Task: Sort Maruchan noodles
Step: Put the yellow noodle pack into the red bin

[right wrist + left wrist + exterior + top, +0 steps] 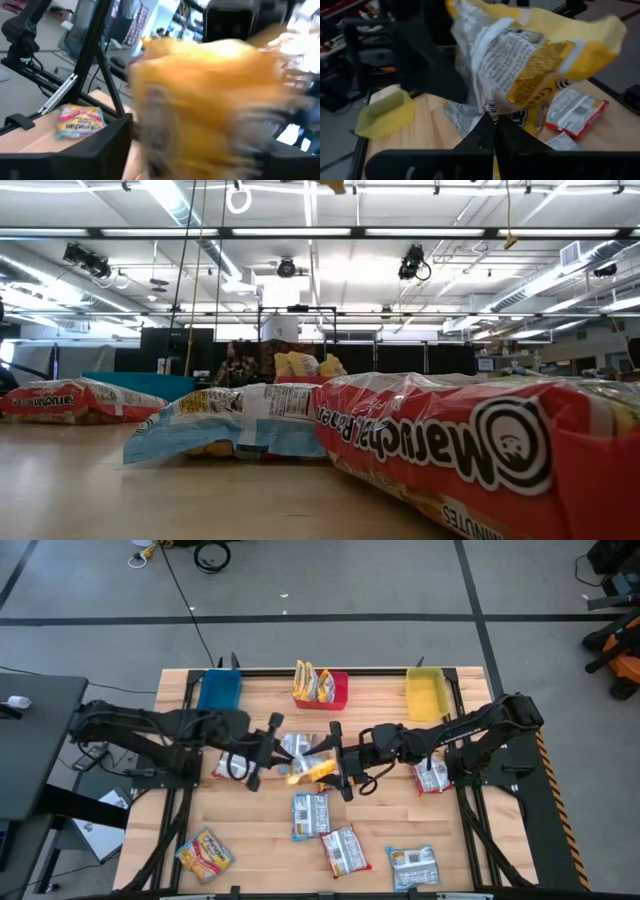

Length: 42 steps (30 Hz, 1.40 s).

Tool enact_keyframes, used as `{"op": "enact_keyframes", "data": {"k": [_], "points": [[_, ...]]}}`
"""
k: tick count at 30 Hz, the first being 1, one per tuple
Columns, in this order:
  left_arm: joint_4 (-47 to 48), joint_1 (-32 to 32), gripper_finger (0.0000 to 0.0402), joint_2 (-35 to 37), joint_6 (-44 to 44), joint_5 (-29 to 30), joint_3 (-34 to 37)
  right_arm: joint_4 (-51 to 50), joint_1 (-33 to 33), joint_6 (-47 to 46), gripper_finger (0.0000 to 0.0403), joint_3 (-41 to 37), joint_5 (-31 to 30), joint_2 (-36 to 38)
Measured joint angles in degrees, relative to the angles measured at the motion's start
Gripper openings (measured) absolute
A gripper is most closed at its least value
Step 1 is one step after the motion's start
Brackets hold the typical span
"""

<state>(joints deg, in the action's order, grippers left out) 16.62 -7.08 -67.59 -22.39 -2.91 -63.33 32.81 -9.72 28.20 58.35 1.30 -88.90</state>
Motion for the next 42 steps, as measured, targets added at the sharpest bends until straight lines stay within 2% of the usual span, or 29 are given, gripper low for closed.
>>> {"op": "enact_keyframes", "data": {"k": [5, 7, 9, 13, 16, 18, 20, 24, 27, 29, 33, 35, 39, 42], "points": [[0.51, 1.19, 0.0004, 0.29, 0.17, 0.46, 0.0, -0.29, 0.15, -6.67, 0.018, 0.0, -0.6, 0.0], [0.83, 1.19, 0.001, 0.52, 1.45, 2.94, 0.0, -0.18, 0.34, -7.78, 0.014, 0.0, -2.05, 0.02], [2.74, 0.95, 0.0025, 0.71, 2.19, 7.55, -0.15, -2.22, 0.43, -9.46, 0.0135, 0.43, -6.5, 0.28], [18.16, -0.64, 0.0079, 1.81, 2.9, 20.77, -5.02, -26.65, 0.65, -13.55, 0.0135, 8.2, -19.4, 0.96], [32.32, -1.72, 0.013, 2.38, 8.1, 31.0, -9.65, -43.69, 2.69, -21.91, 0.0135, 16.46, -29.46, 0.17], [36.22, -1.34, 0.0163, 3.04, 12.6, 35.97, -11.28, -52.86, 5.87, -31.43, 0.0135, 20.64, -32.69, 0.0], [39.96, -0.2, 0.0191, 4.24, 17.51, 38.99, -11.26, -57.61, 10.46, -40.15, 0.0135, 23.12, -32.27, 0.0], [47.24, 3.67, 0.0224, 5.24, 23.88, 39.32, -11.26, -64.81, 21.38, -50.36, 0.0135, 24.5, -26.22, -0.15], [51.39, 7.32, 0.0227, 5.42, 26.55, 39.3, -11.22, -67.49, 28.84, -57.0, 0.0135, 24.36, -19.57, -2.74], [50.56, 10.05, 0.0224, 5.48, 26.79, 39.46, -11.12, -68.64, 31.98, -59.44, 0.0135, 24.2, -17.92, -5.34], [42.3, 17.26, 0.0216, 5.44, 22.16, 38.5, -8.01, -69.51, 34.9, -60.8, 0.0135, 26.87, -15.09, -11.5], [38.31, 21.66, 0.0213, 5.46, 16.83, 34.15, -5.13, -70.34, 36.11, -61.21, 0.0135, 29.29, -12.71, -14.59], [26.4, 30.53, 0.0213, 5.35, 8.39, 20.37, 3.88, -75.63, 39.24, -63.08, 0.0135, 35.0, -10.86, -19.48], [16.41, 35.78, 0.0213, 5.25, 4.85, 17.74, 11.04, -79.3, 41.7, -65.94, 0.0135, 37.78, -9.37, -22.12]]}}
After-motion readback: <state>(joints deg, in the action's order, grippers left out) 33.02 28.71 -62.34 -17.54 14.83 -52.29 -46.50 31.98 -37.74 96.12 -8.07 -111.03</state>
